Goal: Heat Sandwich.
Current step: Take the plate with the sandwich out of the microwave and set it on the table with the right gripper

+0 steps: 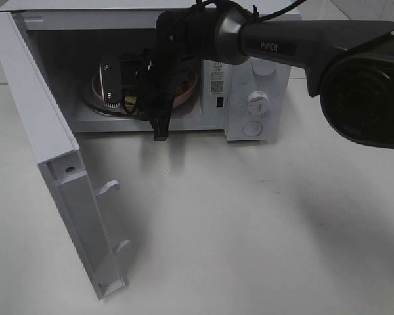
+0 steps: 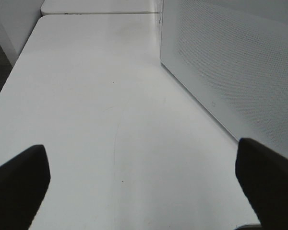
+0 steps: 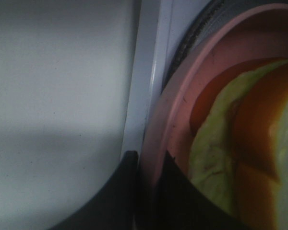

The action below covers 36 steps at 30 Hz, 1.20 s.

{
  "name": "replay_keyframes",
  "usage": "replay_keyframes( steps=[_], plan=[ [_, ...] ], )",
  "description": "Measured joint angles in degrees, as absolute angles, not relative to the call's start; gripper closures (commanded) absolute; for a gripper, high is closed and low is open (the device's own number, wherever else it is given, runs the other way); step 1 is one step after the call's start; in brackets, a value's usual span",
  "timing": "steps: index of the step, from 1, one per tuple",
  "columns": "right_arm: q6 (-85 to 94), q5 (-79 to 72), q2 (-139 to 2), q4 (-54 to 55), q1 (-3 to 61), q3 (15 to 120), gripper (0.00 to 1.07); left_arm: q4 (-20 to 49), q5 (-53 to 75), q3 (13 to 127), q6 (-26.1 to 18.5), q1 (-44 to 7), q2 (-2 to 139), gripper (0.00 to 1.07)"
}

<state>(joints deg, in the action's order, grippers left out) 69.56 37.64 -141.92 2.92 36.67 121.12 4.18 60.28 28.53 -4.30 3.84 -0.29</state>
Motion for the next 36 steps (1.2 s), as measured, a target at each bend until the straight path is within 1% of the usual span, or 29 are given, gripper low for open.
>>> replay_keyframes(
  steps=[7, 15, 23, 24, 28, 33, 36],
  plan=[
    [72.1, 37.7, -139.7, 2.9, 36.7, 118.3, 1.07, 4.2, 60.3, 28.5, -4.3, 3.8, -0.3, 0.05],
    [75.8, 37.6, -135.1, 3.0, 36.7, 111.7, 1.07, 4.2, 60.3, 28.5, -4.3, 3.8, -0.3, 0.05],
    [79.8, 34.3, -128.4, 3.4, 36.7, 101.1, 1.07, 4.2, 60.3, 28.5, -4.3, 3.8, -0.3, 0.05],
    [79.8, 34.3, -128.4, 3.4, 36.7, 101.1, 1.07, 4.2, 60.3, 28.5, -4.3, 3.8, -0.3, 0.05],
    [82.9, 30.8, -123.6, 3.8, 37.0, 93.6, 1.07, 4.2, 60.3, 28.5, -4.3, 3.8, -0.3, 0.05],
    [83.5, 29.5, -121.3, 3.8, 37.3, 90.2, 1.07, 4.2, 60.3, 28.5, -4.3, 3.8, -0.3, 0.05],
    [84.2, 27.8, -118.4, 4.1, 37.4, 85.9, 1.07, 4.2, 60.3, 28.5, -4.3, 3.8, -0.3, 0.05]
  ],
)
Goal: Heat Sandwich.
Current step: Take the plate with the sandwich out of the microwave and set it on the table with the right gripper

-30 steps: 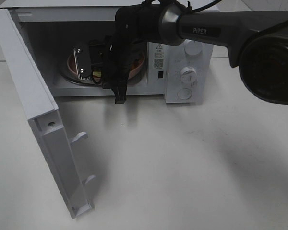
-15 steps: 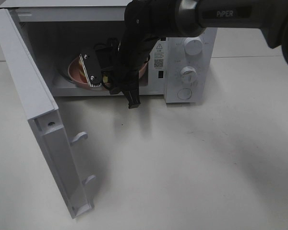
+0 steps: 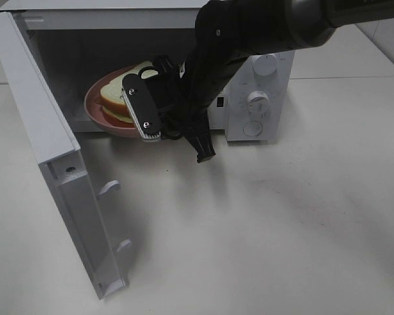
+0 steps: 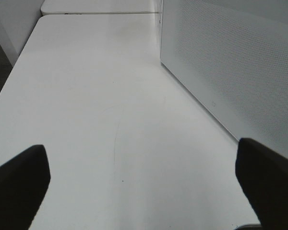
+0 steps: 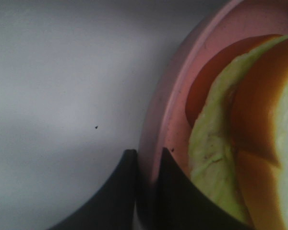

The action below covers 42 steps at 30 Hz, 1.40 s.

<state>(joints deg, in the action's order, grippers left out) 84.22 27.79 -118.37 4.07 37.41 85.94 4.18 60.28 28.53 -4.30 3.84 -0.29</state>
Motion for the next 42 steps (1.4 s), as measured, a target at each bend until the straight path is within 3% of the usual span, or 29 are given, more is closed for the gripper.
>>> replay_keyframes(
  steps=[42],
  plan=[
    [83.2, 19.9, -86.0, 3.4, 37.2, 44.7, 1.06, 4.2, 60.3, 28.5, -4.3, 3.8, -0.3, 0.05]
  ],
)
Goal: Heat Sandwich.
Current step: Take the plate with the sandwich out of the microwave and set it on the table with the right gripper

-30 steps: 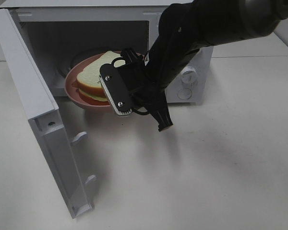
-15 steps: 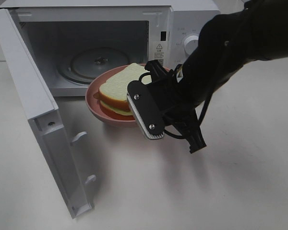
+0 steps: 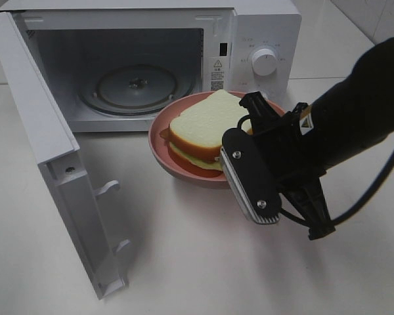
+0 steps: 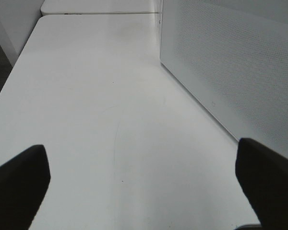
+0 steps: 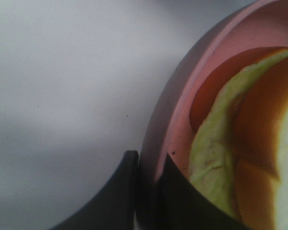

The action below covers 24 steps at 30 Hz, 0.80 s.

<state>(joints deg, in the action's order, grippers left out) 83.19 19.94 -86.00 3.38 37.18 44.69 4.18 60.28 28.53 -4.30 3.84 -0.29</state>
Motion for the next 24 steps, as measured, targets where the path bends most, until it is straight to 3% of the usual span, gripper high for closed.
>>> replay_keyframes(
  steps=[24],
  plan=[
    [82.1, 25.3, -60.4, 2.5, 37.2, 28.0, 1.06, 4.2, 60.3, 28.5, -4.3, 3.8, -0.3, 0.05]
  ],
)
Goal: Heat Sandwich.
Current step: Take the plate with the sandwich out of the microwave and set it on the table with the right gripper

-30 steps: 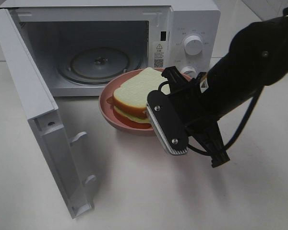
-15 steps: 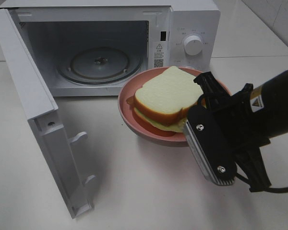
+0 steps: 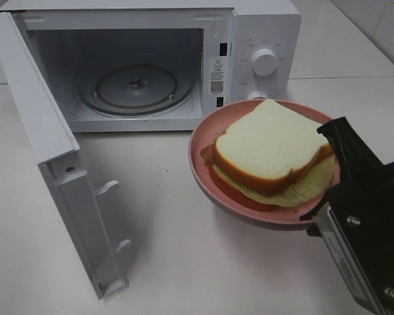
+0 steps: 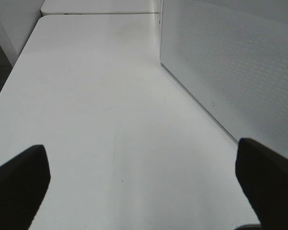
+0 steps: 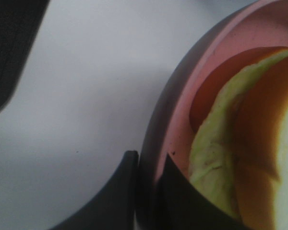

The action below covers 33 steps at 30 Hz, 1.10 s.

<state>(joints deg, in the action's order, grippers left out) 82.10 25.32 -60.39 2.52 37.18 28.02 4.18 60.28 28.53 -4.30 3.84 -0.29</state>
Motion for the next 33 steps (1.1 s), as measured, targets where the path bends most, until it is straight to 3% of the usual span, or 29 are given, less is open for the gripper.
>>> replay_keyframes(
  steps=[12, 33],
  plan=[
    [68.0, 34.3, -49.6, -7.2, 37.2, 27.0, 1.06, 4.2, 60.3, 28.5, -4.3, 3.8, -0.3, 0.05],
    [40.4, 39.2, -48.2, -24.2, 37.2, 27.0, 1.05, 4.2, 60.3, 28.5, -4.3, 3.8, -0.3, 0.05]
  ],
)
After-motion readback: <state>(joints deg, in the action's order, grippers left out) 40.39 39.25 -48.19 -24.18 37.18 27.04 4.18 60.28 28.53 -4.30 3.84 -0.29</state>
